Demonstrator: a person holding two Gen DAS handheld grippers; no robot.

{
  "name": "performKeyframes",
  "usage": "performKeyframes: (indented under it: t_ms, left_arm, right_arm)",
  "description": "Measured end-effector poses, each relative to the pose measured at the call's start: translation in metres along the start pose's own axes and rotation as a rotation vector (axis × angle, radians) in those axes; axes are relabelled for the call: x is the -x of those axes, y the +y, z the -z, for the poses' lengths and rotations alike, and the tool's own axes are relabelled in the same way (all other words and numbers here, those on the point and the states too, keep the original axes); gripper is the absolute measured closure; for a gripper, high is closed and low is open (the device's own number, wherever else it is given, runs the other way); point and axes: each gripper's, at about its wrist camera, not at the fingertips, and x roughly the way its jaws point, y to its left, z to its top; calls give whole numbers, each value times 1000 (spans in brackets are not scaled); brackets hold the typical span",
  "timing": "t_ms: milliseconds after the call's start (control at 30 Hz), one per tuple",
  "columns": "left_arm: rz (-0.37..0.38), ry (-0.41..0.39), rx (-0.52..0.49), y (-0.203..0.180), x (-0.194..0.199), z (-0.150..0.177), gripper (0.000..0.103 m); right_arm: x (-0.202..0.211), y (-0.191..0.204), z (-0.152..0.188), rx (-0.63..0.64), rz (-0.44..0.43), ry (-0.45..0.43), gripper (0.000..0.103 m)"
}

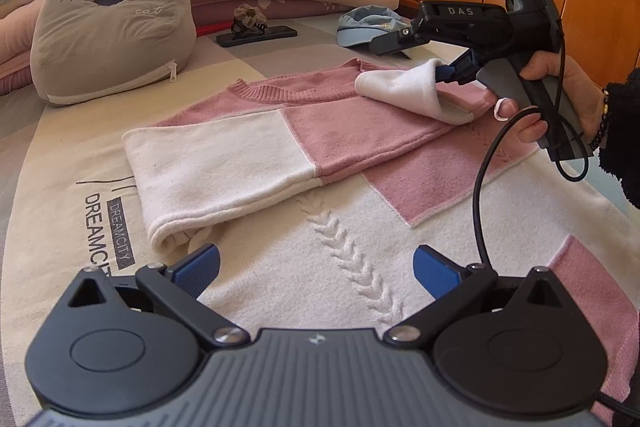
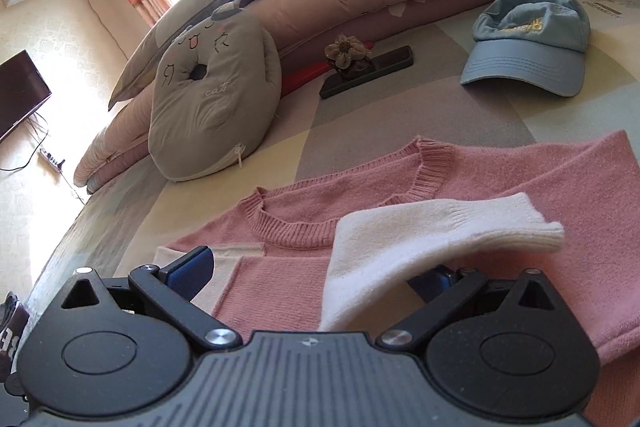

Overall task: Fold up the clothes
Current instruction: 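Lift and carry the sleeve across the sweater chest with the right tool, then lower the sleeve onto the chest and open the right tool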

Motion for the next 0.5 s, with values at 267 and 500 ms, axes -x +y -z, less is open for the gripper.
performKeyframes:
  t_ms: [267, 500]
  left_arm:
    - [-13, 1, 33, 9, 0, 0, 1]
    - [-8, -2, 28, 8, 0, 0, 1]
  right_arm:
    - [-22, 55, 3, 122, -165, 115, 0]
    - [-2, 53, 2, 153, -141, 98, 0]
